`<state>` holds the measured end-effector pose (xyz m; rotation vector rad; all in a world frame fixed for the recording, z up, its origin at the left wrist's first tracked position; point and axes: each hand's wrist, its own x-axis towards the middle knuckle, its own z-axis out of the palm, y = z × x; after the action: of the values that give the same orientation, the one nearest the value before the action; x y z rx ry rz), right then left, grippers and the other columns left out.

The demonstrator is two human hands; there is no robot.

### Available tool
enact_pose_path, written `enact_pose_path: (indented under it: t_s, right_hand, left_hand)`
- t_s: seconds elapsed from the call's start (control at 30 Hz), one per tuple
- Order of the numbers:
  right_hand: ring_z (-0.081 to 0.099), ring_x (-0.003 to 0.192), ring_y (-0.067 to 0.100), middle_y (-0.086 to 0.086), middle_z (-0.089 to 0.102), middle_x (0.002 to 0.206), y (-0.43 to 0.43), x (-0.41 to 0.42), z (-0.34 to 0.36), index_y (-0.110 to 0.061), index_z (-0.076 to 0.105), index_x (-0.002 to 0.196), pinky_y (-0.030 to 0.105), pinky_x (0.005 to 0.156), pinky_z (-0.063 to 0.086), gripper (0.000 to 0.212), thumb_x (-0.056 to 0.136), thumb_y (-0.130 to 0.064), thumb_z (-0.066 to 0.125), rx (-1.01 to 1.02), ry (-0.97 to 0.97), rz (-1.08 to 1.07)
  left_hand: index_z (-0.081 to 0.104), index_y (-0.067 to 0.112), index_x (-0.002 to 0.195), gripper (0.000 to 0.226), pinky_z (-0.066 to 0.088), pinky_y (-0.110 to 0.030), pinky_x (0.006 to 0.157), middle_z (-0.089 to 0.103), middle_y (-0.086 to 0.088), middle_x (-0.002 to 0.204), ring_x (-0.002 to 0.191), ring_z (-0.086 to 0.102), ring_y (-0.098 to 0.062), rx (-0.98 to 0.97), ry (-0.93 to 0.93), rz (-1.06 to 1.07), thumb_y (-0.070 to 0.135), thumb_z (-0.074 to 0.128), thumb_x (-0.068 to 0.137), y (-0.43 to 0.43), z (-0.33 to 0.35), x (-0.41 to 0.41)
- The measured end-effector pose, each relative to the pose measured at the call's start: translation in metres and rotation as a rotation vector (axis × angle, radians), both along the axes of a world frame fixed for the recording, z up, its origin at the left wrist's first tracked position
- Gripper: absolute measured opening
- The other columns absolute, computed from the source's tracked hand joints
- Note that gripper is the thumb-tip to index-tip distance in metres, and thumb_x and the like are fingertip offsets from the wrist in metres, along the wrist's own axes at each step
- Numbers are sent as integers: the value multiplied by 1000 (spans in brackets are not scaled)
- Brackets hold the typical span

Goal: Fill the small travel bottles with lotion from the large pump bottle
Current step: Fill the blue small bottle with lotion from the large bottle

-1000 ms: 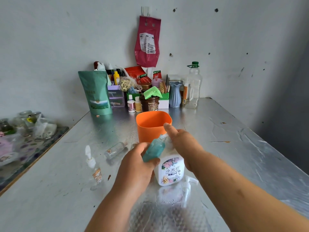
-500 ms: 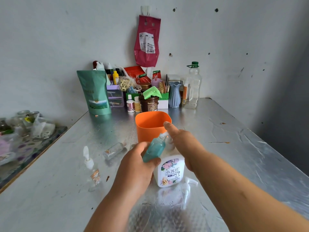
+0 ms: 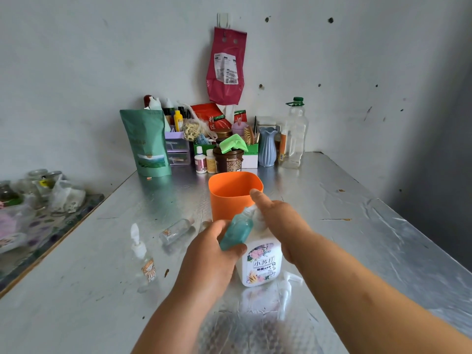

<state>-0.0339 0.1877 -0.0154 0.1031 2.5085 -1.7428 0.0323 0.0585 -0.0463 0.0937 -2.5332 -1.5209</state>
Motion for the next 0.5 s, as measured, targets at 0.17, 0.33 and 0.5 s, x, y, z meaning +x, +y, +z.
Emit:
enact_pose_path:
  t_s: [0.17,0.33,0.5]
  right_hand:
    - [44,53,7,7,59,78,0,-3,0,1,64,113,18,48,37,53,94,-47,50,-30,54,-33]
    - [46,57,6,-1,52,74,2,-3,0,-8,65,101,19,50,36,44,96,-48,47,-27,41,-8]
    - [52,70,8,-3,58,78,2,-3,1,-20,56,85,25,55,34,32,96,-47,46,-83,-13,3]
  left_hand:
    - [52,47,94,35,46,-22,75,65,19,95,89,62,-1,-17,9,-1,21,73,83,-2,3,-1]
    - [51,48,95,36,49,-24,79,65,22,95,91,63,0,-3,-3,-11,21,72,85,0,0,-1]
    - [52,51,88,38,50,-26,82,66,22,97,92,63,0,12,7,-3,19,73,84,0,-3,-4]
